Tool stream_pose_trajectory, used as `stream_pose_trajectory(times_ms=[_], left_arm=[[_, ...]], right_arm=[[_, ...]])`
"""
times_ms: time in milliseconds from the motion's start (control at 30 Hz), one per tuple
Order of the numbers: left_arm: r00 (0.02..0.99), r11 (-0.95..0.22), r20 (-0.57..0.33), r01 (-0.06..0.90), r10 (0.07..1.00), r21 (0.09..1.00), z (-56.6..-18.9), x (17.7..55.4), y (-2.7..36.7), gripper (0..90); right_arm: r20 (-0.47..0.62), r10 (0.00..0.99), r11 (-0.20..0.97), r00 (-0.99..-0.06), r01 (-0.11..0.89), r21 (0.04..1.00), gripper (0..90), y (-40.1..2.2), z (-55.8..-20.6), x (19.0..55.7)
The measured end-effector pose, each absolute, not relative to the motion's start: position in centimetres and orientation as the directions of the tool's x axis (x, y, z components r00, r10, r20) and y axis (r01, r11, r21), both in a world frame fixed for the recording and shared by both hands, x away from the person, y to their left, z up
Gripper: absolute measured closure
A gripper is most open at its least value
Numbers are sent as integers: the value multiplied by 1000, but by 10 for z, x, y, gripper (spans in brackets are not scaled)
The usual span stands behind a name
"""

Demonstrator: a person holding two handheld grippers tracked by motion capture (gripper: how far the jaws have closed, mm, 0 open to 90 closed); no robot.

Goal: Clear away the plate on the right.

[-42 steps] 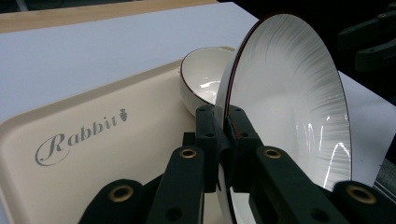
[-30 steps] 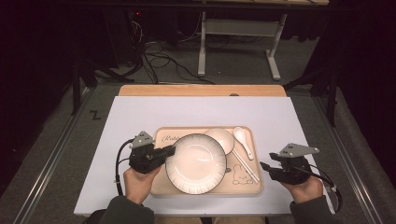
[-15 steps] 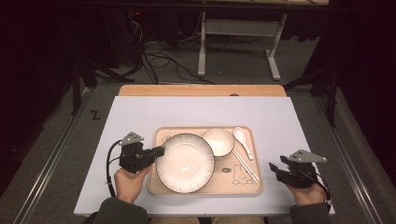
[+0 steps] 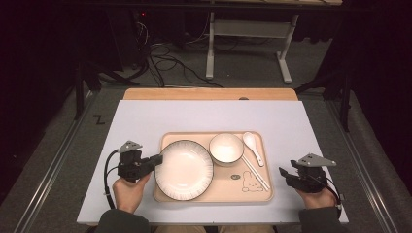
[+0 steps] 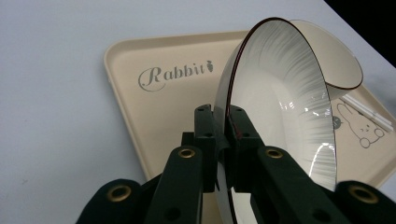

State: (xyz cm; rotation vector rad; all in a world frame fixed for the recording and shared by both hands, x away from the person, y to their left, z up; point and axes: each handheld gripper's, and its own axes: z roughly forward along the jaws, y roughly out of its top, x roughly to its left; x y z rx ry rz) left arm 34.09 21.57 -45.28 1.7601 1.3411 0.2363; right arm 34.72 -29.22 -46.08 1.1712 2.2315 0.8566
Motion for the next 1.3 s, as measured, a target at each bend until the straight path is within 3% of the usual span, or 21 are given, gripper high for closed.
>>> stream_pose_trajectory(times_ms=[900,1200,1300], left_arm=[[328,-53,-300,748,896,662,-482,364,209,833],[368,-135,-245,756,897,640,-486,365,201,792],[374,-156,-228,760,899,631,-488,365,199,735]], right_arm=[[-117,850,440,-514,570,693,470,-291,-466,345],[-116,852,437,-510,570,696,471,-294,-466,343],[-111,854,432,-509,574,696,471,-295,-466,343]])
